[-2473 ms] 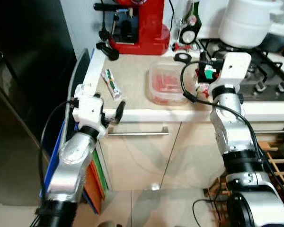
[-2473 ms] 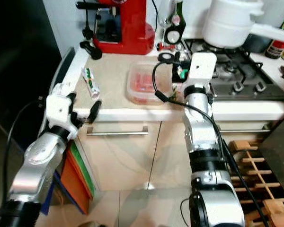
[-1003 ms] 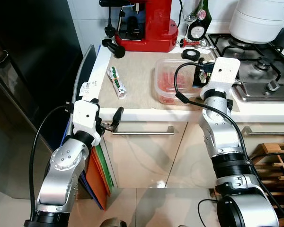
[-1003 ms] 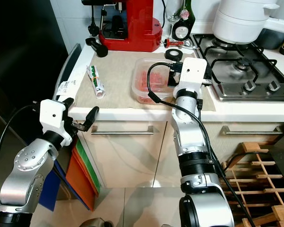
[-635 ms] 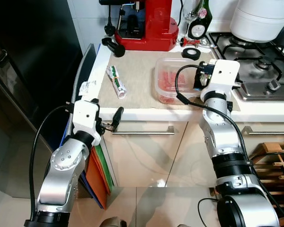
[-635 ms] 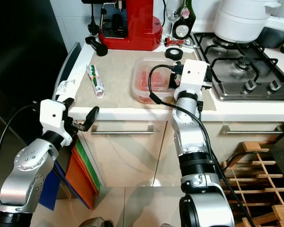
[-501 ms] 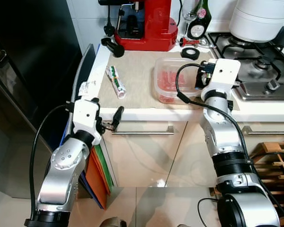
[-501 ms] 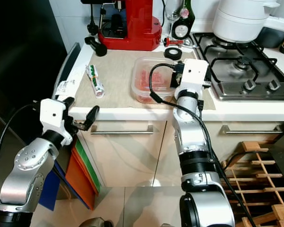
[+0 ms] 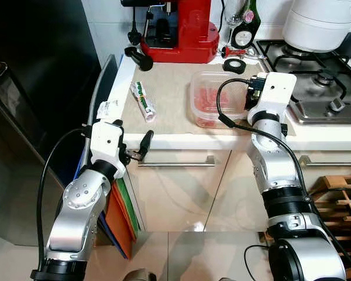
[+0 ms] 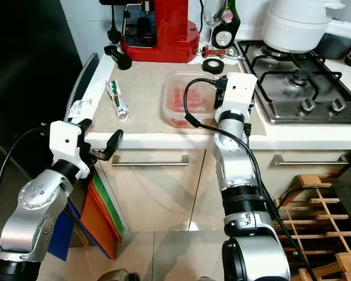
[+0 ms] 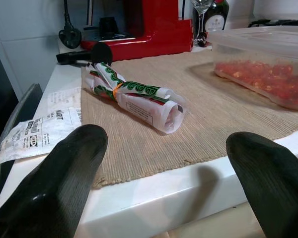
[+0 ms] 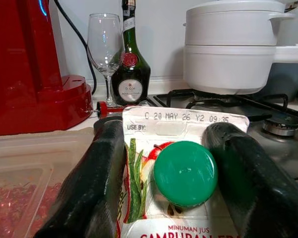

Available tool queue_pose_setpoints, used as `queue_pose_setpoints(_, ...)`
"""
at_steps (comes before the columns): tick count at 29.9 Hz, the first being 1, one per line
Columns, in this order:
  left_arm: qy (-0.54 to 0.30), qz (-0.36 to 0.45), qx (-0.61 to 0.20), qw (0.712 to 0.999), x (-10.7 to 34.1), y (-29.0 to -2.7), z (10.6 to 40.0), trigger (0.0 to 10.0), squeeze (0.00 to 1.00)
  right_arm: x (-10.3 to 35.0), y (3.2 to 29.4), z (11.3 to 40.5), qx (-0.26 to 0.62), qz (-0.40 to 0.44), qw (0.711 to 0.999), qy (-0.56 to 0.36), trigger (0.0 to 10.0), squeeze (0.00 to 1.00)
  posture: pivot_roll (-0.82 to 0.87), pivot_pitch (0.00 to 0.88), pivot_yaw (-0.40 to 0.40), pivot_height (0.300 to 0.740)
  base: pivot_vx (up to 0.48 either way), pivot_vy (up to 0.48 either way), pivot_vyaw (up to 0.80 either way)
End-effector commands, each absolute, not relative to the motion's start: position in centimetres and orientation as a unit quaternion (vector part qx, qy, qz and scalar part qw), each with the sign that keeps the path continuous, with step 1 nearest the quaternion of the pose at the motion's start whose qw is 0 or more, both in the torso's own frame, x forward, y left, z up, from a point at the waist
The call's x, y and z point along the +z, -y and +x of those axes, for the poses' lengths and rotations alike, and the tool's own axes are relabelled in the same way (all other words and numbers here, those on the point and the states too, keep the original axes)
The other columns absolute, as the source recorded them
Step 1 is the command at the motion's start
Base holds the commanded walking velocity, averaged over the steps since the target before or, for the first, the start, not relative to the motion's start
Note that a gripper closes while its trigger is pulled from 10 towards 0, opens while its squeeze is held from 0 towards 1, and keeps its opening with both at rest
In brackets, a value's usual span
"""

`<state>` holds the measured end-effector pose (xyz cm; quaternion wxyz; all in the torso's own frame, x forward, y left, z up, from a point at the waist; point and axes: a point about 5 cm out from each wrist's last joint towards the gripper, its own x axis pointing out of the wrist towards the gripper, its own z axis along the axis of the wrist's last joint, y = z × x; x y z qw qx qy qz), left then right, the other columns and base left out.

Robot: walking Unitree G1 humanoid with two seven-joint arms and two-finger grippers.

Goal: Restocking fridge

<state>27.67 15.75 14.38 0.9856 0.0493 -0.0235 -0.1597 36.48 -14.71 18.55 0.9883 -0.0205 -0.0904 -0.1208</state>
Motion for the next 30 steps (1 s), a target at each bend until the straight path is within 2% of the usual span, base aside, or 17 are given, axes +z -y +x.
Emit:
queue_pose_setpoints(1, 0.028, 0.052, -0.164, 0.985, 14.7, -15.6, 27.9, 10.0, 0.0, 17.6, 14.5, 36.5, -0.116, -0.011, 0.991, 0.067, 0.0, 0.0, 0.09, 0.024, 0.047, 0.74, 0.0, 0.0, 0.0)
queue_pose_setpoints(12, 0.03, 0.053, -0.167, 0.984, 14.8, -15.3, 28.2, 10.0, 0.0, 17.1, 14.1, 36.2, -0.096, -0.007, 0.993, 0.07, 0.0, 0.0, 0.08, 0.015, 0.043, 0.74, 0.0, 0.0, 0.0)
queue_pose_setpoints(17, 0.033, 0.051, -0.166, 0.984, 14.8, -15.2, 28.3, 10.0, 0.0, 19.3, 14.3, 36.3, -0.095, -0.03, 0.987, 0.129, 0.0, 0.0, 0.08, 0.006, 0.037, 0.74, 0.0, 0.0, 0.0)
queue_pose_setpoints(30, 0.037, 0.047, -0.167, 0.984, 14.8, -14.7, 28.6, 10.0, 0.0, 22.8, 15.4, 36.3, -0.103, -0.083, 0.968, 0.216, 0.0, 0.0, 0.07, 0.0, 0.028, 0.74, 0.0, 0.0, 0.0)
